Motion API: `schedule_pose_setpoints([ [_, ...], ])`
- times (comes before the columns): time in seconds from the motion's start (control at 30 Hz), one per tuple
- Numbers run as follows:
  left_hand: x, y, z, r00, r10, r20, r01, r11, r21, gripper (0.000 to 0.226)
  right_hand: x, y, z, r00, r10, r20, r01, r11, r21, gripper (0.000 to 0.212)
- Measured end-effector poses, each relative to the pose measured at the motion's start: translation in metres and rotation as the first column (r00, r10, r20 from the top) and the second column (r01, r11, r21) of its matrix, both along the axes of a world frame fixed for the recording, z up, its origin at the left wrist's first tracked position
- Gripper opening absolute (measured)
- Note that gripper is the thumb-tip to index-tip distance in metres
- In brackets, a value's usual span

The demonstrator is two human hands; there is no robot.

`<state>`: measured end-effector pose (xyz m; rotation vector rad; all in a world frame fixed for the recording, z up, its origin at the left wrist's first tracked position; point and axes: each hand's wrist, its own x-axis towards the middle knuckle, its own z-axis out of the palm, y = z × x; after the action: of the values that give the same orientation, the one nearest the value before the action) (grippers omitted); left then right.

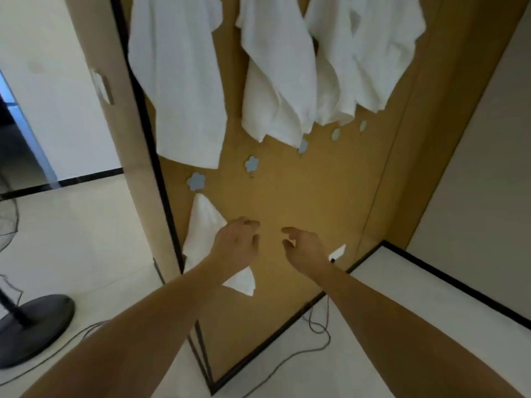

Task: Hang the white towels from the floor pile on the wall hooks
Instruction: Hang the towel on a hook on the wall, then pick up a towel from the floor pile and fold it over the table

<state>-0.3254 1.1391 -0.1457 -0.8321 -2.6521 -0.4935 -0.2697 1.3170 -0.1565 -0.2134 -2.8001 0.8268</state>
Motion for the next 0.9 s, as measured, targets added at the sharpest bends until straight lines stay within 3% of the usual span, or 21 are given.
schedule_pose_setpoints([
  [0.17, 0.063, 0.127, 0.008, 0.986, -0.167, 0.03, 0.168, 0.984, -0.06, 0.044, 0.102, 0.12, 0.003, 0.982, -0.187, -0.012, 0.187, 0.981, 0.053, 0.041],
  [0.23, 0.098, 0.183, 0.008, 0.954, -0.296, 0.039, 0.298, 0.953, -0.055, 0.036, 0.154, 0.17, 0.001, 0.959, -0.283, -0.015, 0.284, 0.956, 0.071, 0.04],
  [0.4, 0.2, 0.328, -0.002, 0.848, -0.523, 0.083, 0.527, 0.849, -0.036, 0.035, 0.303, 0.282, -0.012, 0.84, -0.542, 0.031, 0.53, 0.831, 0.168, 0.049],
  [0.67, 0.406, 0.525, -0.031, 0.577, -0.8, 0.161, 0.816, 0.556, -0.16, 0.054, 0.547, 0.393, -0.044, 0.488, -0.865, 0.115, 0.856, 0.5, 0.135, 0.059],
  [0.9, 0.589, 0.649, -0.056, 0.275, -0.932, 0.235, 0.949, 0.225, -0.221, 0.055, 0.727, 0.434, -0.077, 0.106, -0.972, 0.211, 0.982, 0.136, 0.133, 0.06],
])
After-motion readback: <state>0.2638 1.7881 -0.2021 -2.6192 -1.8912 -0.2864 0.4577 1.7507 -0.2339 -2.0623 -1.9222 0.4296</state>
